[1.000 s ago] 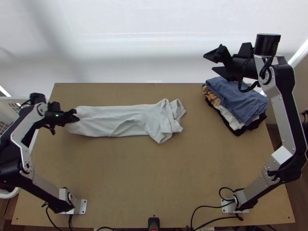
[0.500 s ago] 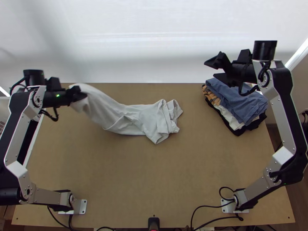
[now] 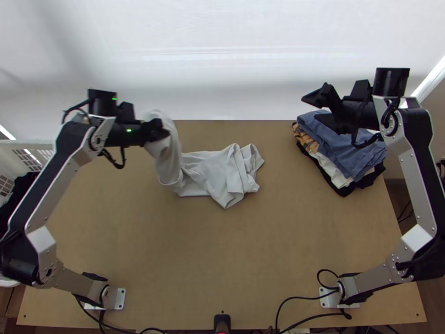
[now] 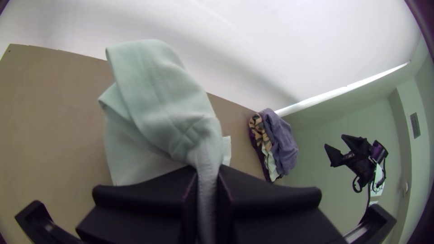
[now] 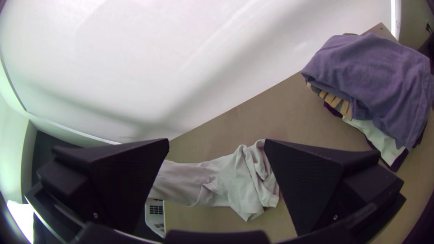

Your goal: Fold the t-shirt

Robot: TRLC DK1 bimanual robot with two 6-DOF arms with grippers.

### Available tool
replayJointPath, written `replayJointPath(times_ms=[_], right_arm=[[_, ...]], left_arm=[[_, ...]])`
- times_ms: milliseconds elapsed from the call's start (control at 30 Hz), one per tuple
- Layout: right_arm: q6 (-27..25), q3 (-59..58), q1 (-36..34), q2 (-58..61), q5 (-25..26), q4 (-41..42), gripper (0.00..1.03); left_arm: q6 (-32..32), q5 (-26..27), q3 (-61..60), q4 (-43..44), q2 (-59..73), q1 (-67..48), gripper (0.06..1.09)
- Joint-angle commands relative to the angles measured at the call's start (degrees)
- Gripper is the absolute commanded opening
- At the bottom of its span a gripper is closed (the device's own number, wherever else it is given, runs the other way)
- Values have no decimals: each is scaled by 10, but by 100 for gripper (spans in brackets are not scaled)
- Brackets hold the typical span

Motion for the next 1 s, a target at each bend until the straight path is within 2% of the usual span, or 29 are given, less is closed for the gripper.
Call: replayJointPath(times_ms=[0,967], right_arm=[[-9,-18,-8,-30,-4,2,99],[-3,-78,-45,-101,-3,0,99]], left_arm=[[-14,-11,34,9,28,-31,10],[2,-29,254,-3,320,-213,10]])
